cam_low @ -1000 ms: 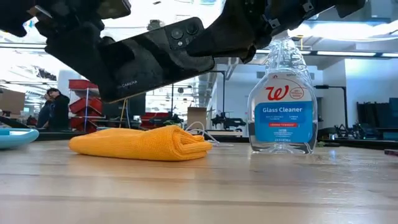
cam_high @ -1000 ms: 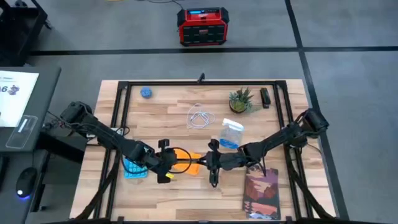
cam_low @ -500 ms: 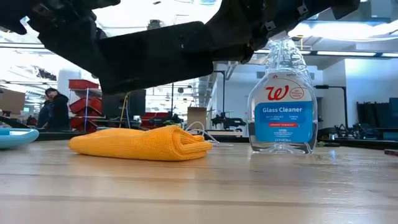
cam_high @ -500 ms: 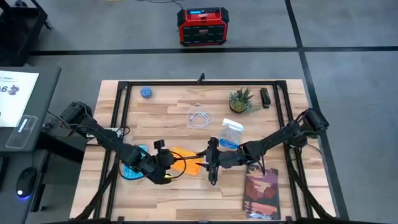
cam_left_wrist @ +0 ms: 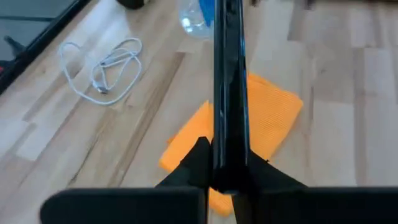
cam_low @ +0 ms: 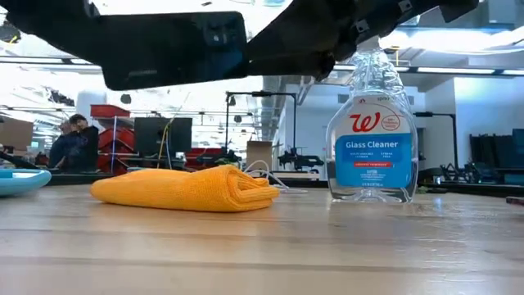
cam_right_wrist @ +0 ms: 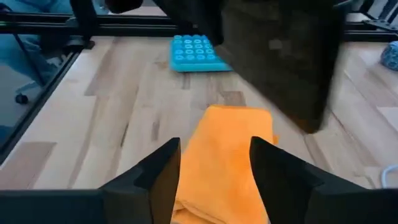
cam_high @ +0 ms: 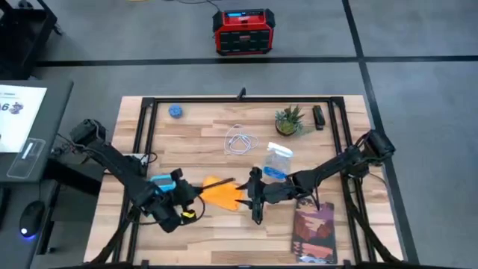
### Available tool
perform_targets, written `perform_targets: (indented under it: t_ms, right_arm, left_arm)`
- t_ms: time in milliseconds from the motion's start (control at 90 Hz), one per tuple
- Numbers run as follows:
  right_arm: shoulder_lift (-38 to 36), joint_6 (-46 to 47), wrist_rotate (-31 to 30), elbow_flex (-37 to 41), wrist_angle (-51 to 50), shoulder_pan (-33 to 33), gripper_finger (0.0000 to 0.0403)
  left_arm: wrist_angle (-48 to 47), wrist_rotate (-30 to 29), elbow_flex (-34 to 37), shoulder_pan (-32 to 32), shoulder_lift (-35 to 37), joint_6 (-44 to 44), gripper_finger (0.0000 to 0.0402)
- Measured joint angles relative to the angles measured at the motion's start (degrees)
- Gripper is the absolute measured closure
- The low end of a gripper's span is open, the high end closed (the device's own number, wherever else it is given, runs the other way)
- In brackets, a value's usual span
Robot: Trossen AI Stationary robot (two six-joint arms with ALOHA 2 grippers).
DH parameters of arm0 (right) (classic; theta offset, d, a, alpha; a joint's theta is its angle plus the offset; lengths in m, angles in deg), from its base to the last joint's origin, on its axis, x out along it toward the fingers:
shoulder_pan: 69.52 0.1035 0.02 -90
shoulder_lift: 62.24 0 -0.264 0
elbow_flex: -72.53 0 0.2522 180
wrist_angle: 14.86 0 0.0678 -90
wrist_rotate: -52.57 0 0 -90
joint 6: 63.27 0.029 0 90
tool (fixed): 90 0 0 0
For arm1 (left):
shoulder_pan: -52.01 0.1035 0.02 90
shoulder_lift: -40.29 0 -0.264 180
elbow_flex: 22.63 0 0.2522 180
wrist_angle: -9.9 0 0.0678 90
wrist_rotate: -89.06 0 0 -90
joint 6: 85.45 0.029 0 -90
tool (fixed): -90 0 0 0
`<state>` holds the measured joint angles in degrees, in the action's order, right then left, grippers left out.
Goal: Apply microfiber cloth
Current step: Wipe the black cellphone using microfiber cloth
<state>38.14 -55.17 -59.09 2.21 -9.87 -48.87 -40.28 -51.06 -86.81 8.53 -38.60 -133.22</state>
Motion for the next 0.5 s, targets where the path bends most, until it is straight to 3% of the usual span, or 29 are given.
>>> perform_targets:
  t_ms: [211, 344, 500]
  right_arm:
    - [0.0, 0.22, -0.08, -0.04, 0.12, -1.72, 0.0232]
    - [0.02, -3.84, 3.87, -1.81, -0.43, -2.11, 0.022]
    - [0.02, -6.93, 4.01, -4.2, -0.34, -2.22, 0.0222]
  left_arm:
    - [-0.27, -0.6, 0.0, -1.84, 0.0, -0.1, 0.0393]
    - [-0.13, -0.46, 0.0, -2.32, 0.0, -0.23, 0.0393]
    - [1.14, -0.46, 0.0, -2.28, 0.0, 1.09, 0.0393]
